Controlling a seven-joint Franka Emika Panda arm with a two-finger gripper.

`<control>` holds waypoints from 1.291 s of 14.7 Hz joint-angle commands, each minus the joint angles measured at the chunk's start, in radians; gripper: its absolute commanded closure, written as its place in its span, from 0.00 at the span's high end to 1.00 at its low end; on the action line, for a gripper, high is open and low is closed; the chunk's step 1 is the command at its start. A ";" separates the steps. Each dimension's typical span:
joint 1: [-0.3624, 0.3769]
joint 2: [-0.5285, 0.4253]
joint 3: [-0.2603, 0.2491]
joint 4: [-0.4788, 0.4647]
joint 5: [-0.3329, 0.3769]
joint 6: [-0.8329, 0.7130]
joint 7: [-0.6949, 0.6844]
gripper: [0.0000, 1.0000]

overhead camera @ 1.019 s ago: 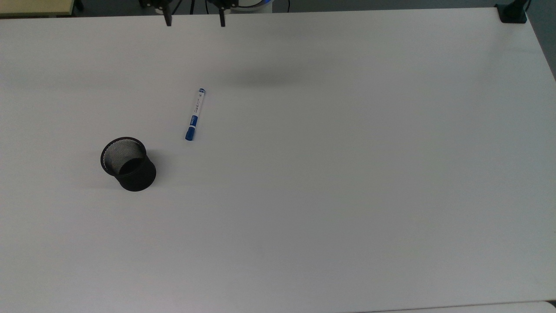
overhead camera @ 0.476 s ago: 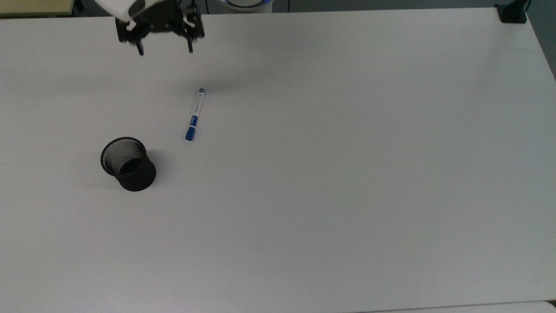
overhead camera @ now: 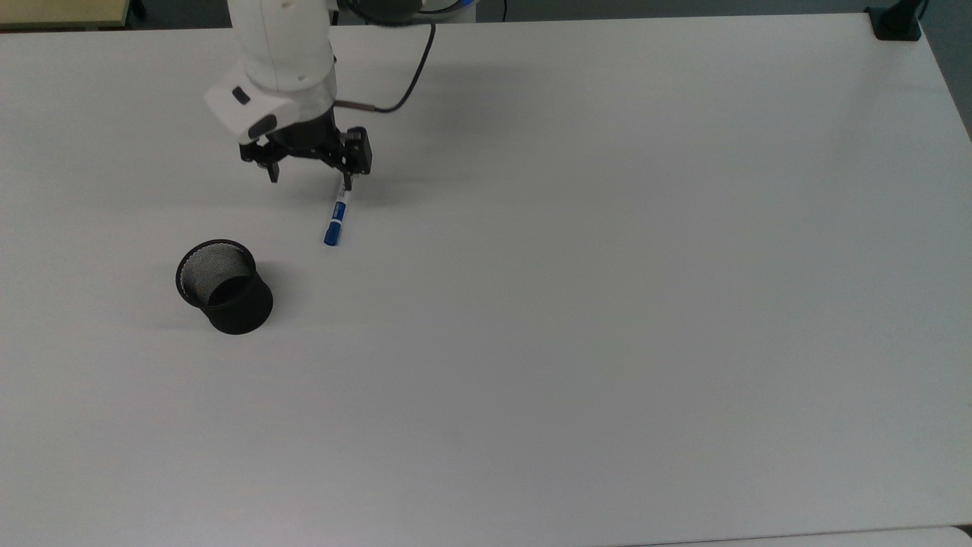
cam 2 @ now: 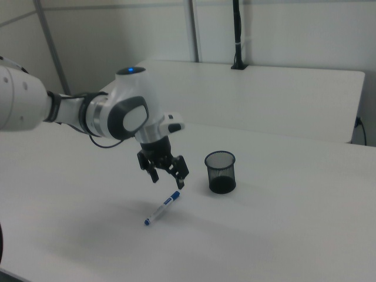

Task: Insert the marker
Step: 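Lower the gripper over the marker and close on its body, then lift the marker and carry it above the black mesh cup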

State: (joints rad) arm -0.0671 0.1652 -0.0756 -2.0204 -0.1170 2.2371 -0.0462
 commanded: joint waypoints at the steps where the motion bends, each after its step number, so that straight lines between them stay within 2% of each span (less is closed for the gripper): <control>1: -0.019 0.053 0.004 -0.011 -0.015 0.081 0.091 0.89; 2: -0.020 0.066 0.004 -0.009 -0.013 0.087 0.121 0.84; 5: -0.019 0.111 0.007 -0.009 -0.010 0.134 0.150 0.81; 7: -0.017 0.126 0.008 -0.009 -0.009 0.156 0.180 0.72; 8: -0.017 0.134 0.016 -0.009 -0.009 0.159 0.178 0.64; 9: -0.022 0.137 0.040 -0.008 -0.007 0.159 0.181 0.52; 10: -0.028 0.139 0.052 -0.006 0.000 0.160 0.183 0.46; 12: -0.031 0.137 0.057 -0.003 0.007 0.159 0.190 0.05; 13: -0.033 0.134 0.060 0.000 0.013 0.159 0.213 0.00; 17: -0.063 0.039 0.062 0.103 0.068 0.148 0.235 0.00; 19: -0.088 -0.018 0.063 0.138 0.073 0.157 0.226 0.00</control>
State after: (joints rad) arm -0.1129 0.2601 -0.0266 -1.9122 -0.0705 2.3947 0.1795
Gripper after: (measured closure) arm 0.837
